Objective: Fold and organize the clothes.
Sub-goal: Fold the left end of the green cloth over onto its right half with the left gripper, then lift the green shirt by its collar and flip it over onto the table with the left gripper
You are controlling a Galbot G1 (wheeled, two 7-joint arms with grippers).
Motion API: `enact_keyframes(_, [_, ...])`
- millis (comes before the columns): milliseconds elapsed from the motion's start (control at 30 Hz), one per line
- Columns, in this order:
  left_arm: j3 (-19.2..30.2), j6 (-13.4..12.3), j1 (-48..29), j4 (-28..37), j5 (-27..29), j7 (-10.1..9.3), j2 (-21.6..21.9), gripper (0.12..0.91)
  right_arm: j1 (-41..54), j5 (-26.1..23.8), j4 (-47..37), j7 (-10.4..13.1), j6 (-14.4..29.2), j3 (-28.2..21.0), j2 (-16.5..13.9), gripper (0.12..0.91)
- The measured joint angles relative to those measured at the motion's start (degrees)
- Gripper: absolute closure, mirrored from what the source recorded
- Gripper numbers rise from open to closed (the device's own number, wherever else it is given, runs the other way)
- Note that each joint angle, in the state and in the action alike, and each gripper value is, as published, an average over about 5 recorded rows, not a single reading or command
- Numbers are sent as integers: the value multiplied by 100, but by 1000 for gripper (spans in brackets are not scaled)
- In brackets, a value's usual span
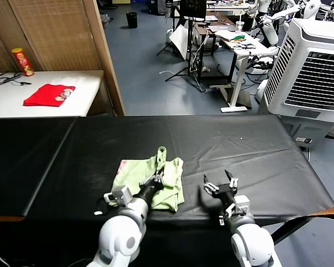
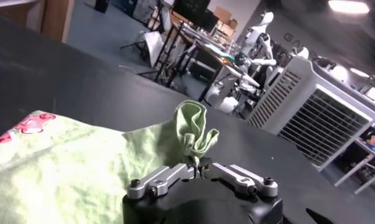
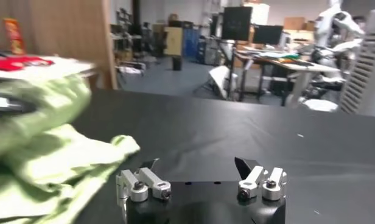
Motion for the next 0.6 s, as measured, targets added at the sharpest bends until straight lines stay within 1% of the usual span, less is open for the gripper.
enact_keyframes(67, [33,1,-4,34,-20,-13,-113,716,33,46,5,-64,21,-55,-36,227])
enact_keyframes(100, [54,8,4,33,-31,-27,-176,649,52,78,8,-85,24,-86,-54,227])
enact_keyframes(167, [82,11,48,-5,-58,-42,-275,548,93,155,12,-108,15,-150,-85,227])
enact_keyframes(200, [78,9,80,-41,-73,-41,-299,481,118,196,7,-112,5,-186,-95,227])
enact_keyframes(300, [-25,-20,167,-177,-94,-23,-250,330,222,288,-41,-120,-37,-335,-104,227])
enact_keyframes(333, [-87,-45,190,-223,-80,-4,-200,293,270,304,-70,-127,-56,-401,-100,227])
enact_keyframes(400, [-245,-128,229,-282,24,76,-42,249,377,311,-134,-148,-97,-549,-86,227])
enact_keyframes(433, [-335,-182,251,-295,109,133,56,240,435,307,-173,-160,-120,-628,-77,227])
enact_keyframes(533, [-613,-343,339,-256,399,335,403,233,611,219,-306,-197,-173,-882,-49,227])
enact_keyframes(600, [-796,-413,403,-192,505,437,620,232,699,52,-415,-232,-195,-1039,-31,227])
